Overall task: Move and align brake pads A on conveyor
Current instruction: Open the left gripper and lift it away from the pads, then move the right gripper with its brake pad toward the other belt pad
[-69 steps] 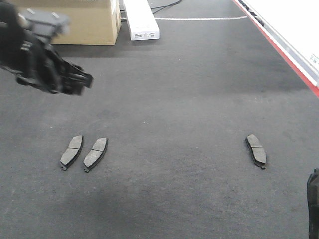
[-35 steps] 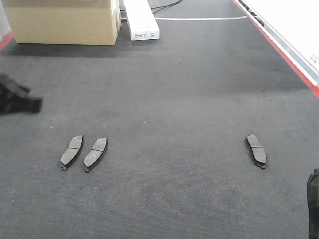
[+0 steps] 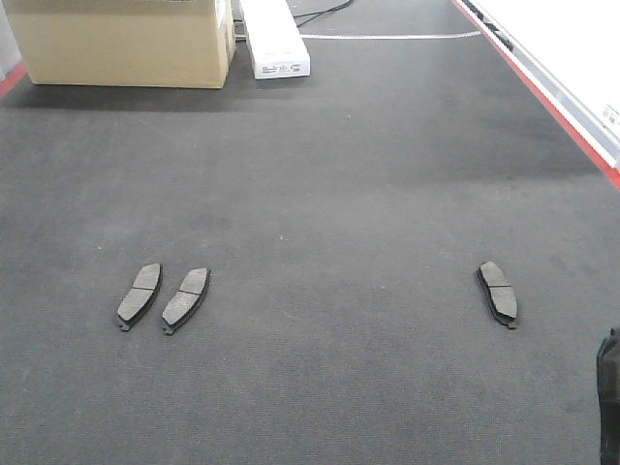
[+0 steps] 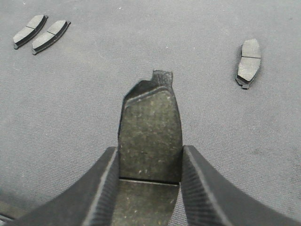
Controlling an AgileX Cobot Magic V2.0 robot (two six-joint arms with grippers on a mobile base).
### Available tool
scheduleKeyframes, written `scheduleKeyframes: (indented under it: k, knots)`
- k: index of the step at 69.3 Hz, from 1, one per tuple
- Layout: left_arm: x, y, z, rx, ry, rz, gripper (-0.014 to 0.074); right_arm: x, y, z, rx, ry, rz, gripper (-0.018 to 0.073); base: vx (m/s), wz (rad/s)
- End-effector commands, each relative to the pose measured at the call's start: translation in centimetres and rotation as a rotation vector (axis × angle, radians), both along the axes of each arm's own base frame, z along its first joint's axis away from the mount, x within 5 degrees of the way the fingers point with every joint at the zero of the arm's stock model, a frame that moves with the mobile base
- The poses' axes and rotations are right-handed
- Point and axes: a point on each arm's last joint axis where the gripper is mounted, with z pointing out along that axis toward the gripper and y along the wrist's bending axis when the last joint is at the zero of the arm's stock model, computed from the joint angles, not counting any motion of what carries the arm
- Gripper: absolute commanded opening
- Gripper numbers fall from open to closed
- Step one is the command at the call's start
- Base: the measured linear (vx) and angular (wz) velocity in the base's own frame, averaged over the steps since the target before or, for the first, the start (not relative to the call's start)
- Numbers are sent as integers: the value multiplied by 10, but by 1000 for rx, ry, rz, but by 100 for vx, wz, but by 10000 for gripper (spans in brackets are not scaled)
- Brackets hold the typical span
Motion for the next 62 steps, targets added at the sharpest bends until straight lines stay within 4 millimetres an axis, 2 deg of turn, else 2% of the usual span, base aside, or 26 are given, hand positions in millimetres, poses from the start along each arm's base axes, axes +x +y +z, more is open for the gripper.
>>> scheduleKeyframes:
  k: [1,62]
  knots:
    - [0,-1,14,-28,-106,-8,-6,4,1,14,33,-99,-3,-12,0,0]
    - [0,-1,14,-30,-97,-8,-6,4,1,15,34,-102,-3,-12,0,0]
